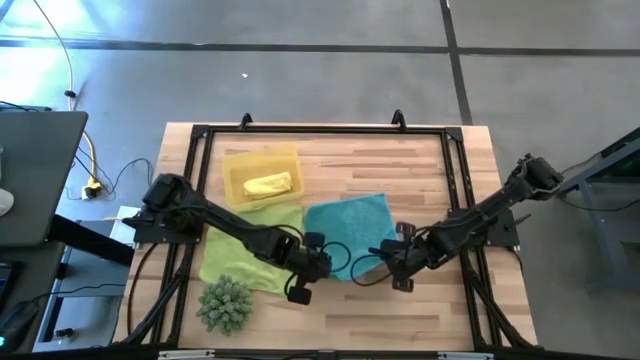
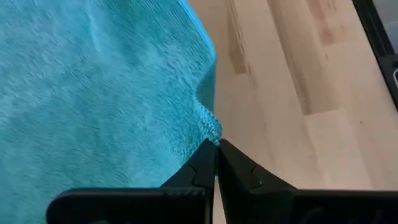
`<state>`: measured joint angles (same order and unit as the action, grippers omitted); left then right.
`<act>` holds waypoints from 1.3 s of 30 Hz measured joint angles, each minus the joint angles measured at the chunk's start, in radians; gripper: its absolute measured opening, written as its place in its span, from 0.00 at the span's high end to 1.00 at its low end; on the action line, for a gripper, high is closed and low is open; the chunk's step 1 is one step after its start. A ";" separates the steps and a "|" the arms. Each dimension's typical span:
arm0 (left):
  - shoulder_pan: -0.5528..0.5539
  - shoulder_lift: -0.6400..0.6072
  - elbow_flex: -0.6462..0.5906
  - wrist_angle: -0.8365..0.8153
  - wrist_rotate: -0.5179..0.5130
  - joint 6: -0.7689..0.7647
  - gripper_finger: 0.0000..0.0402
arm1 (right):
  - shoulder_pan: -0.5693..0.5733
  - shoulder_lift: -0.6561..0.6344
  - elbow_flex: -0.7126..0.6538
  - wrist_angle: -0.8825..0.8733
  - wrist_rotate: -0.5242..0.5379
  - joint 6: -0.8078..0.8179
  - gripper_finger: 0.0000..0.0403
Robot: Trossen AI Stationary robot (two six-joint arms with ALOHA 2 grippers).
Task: Roll microfiber towels into tight, uniform cylinder then place into a basket
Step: Roll the blue microfiber towel
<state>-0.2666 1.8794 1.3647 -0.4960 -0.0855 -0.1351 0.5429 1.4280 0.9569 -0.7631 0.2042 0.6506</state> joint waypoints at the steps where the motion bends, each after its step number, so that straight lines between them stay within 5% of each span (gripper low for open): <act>1: -0.003 0.005 0.000 0.000 -0.004 -0.017 1.00 | 0.004 0.000 0.000 0.000 -0.001 0.000 1.00; 16: 0.074 0.006 0.000 -0.177 -0.282 -0.232 1.00 | -0.171 0.000 -0.001 -0.003 0.133 -0.441 1.00; 32: 0.156 0.019 -0.076 -0.128 -0.345 -0.229 1.00 | -0.393 0.012 -0.070 0.095 0.063 -0.861 1.00; 39: 0.168 0.019 -0.077 -0.137 -0.348 -0.227 1.00 | -0.451 0.095 -0.070 0.099 0.040 -0.912 1.00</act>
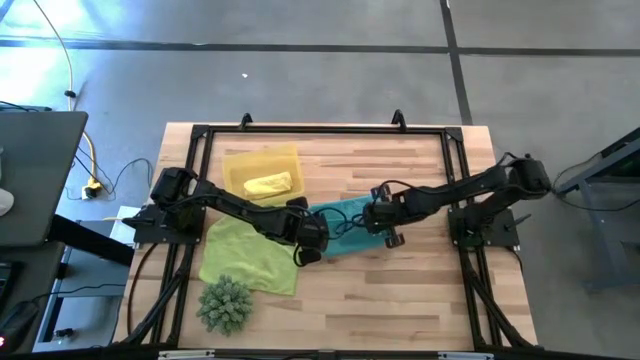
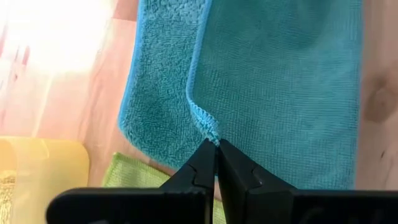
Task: Roll microfiber towels into tight, uniform cylinder then place into a basket
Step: Roll the blue microfiber towel
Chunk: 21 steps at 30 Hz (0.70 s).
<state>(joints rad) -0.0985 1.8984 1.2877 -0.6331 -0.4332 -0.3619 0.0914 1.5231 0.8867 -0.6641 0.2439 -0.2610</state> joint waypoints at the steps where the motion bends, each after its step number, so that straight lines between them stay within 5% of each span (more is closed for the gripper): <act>1: 0.000 0.000 0.000 0.000 0.000 0.006 1.00 | -0.007 0.014 0.000 0.005 0.001 -0.012 1.00; 11: 0.041 0.000 0.000 0.001 -0.049 0.028 1.00 | -0.077 0.086 0.000 0.088 0.123 -0.075 1.00; 21: 0.097 0.000 0.000 0.001 -0.065 0.058 1.00 | -0.142 0.087 0.000 0.108 0.122 -0.125 1.00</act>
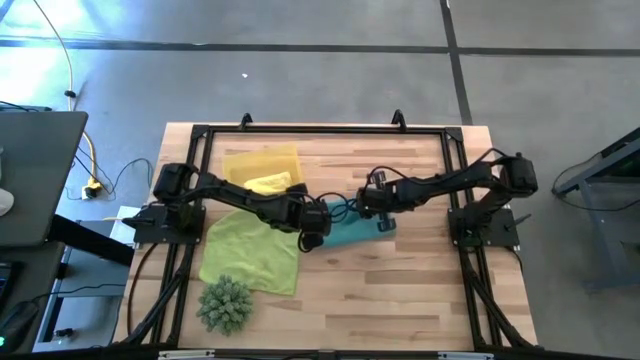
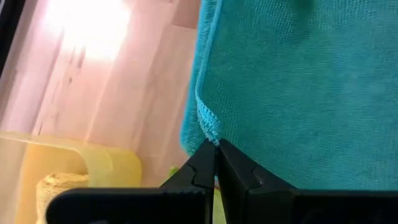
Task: Roll microfiber towels into tight, uniform cylinder then place into a basket
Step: Roll the blue microfiber towel
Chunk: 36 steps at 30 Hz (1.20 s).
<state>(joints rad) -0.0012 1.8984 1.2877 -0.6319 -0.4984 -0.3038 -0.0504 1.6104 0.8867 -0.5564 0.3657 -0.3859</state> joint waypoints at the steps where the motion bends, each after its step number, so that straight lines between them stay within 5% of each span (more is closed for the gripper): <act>1: 0.005 0.000 0.000 0.000 0.000 0.000 1.00 | -0.005 0.000 0.000 0.001 0.000 0.000 1.00; 14: 0.022 0.000 0.000 -0.003 0.011 -0.007 1.00 | -0.044 0.000 0.000 0.030 -0.051 0.002 0.99; 27: 0.025 0.007 0.001 -0.014 -0.043 -0.007 1.00 | -0.041 -0.014 0.018 -0.029 -0.020 0.058 0.75; 36: 0.041 0.038 0.001 -0.030 -0.058 -0.007 1.00 | -0.038 -0.032 0.007 -0.072 -0.176 0.258 0.76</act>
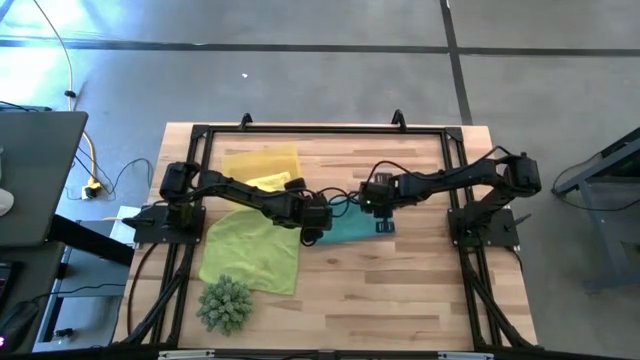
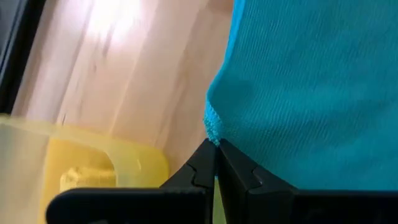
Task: Roll microfiber towels into tight, uniform cylinder then place into a basket
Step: Roll the blue microfiber towel
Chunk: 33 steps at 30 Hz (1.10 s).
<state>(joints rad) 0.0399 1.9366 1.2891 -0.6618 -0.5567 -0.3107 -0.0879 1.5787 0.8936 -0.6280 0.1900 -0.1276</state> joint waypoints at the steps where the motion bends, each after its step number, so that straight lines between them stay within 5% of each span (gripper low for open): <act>1: 0.002 0.001 -0.002 -0.011 -0.009 0.000 1.00 | 0.002 0.000 -0.004 -0.001 -0.005 0.041 0.76; 11: 0.014 -0.001 0.000 0.000 0.045 0.013 0.99 | 0.044 0.000 -0.007 -0.088 -0.014 0.373 0.76; 26: -0.003 -0.001 0.003 -0.014 -0.131 0.071 0.71 | 0.083 0.000 -0.007 -0.119 -0.119 0.655 0.76; 29: -0.003 -0.001 0.003 -0.013 -0.059 0.068 0.70 | 0.095 0.000 -0.007 -0.124 -0.116 0.726 0.76; 33: -0.003 -0.001 0.003 0.035 0.169 0.062 0.72 | 0.119 0.000 -0.007 -0.127 -0.117 0.801 0.76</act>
<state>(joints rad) 0.0368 1.9358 1.2921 -0.6269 -0.3874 -0.2489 0.0307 1.5787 0.8864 -0.7552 0.0734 0.6735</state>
